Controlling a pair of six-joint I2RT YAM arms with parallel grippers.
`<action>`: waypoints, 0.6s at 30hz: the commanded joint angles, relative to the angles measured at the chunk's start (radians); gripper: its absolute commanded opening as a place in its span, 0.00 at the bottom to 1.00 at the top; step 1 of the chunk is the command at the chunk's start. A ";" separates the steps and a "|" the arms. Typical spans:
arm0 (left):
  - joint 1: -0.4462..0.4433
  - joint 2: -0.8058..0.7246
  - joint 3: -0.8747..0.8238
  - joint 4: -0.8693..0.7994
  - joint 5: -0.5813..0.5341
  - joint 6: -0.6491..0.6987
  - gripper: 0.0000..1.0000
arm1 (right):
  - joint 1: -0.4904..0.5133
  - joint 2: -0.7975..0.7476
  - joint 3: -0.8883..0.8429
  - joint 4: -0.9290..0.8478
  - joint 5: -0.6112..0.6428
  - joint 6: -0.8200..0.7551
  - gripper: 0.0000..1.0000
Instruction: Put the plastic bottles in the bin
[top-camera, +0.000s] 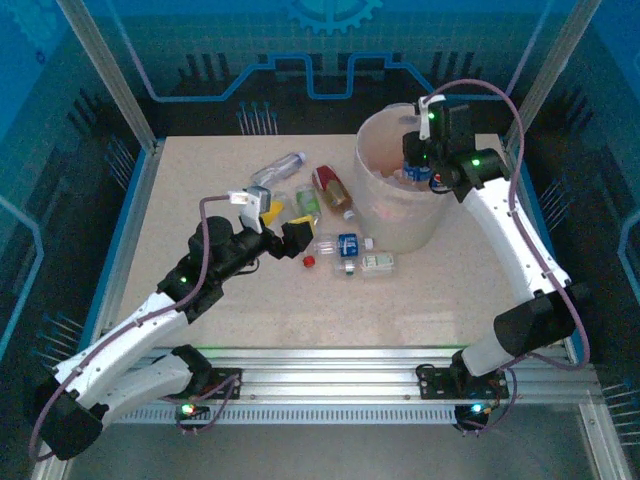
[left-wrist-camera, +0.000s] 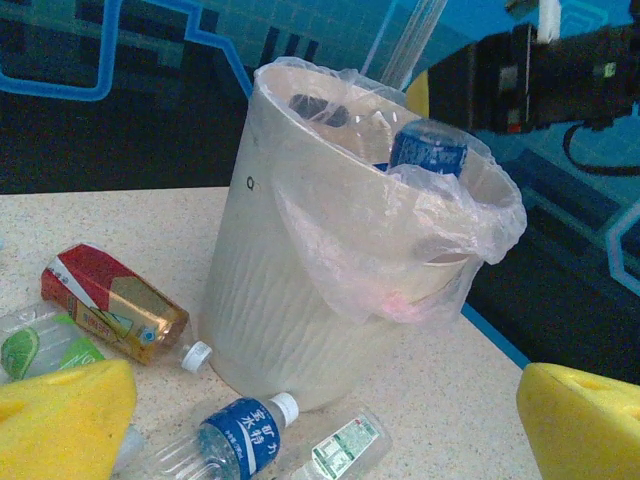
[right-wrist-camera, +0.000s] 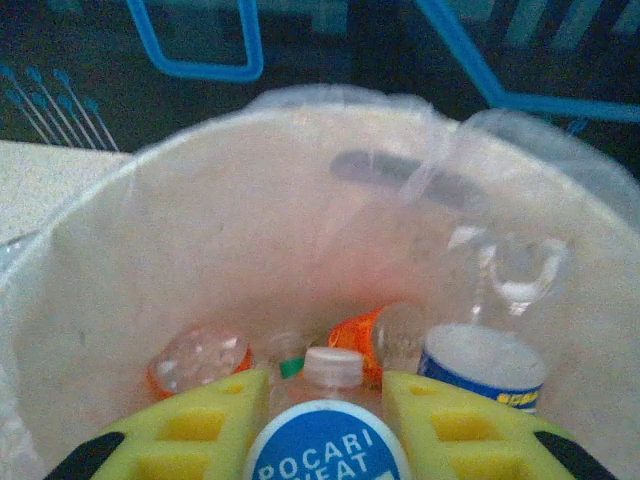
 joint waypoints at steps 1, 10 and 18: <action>-0.003 0.005 -0.012 0.029 -0.024 -0.005 0.99 | -0.011 -0.076 -0.078 0.105 -0.044 0.049 0.24; -0.002 0.025 -0.014 0.026 -0.024 -0.019 0.99 | -0.029 -0.140 -0.275 0.221 -0.053 0.083 0.32; 0.000 0.028 -0.016 0.024 -0.033 -0.023 0.99 | -0.048 -0.116 -0.318 0.228 -0.046 0.095 0.37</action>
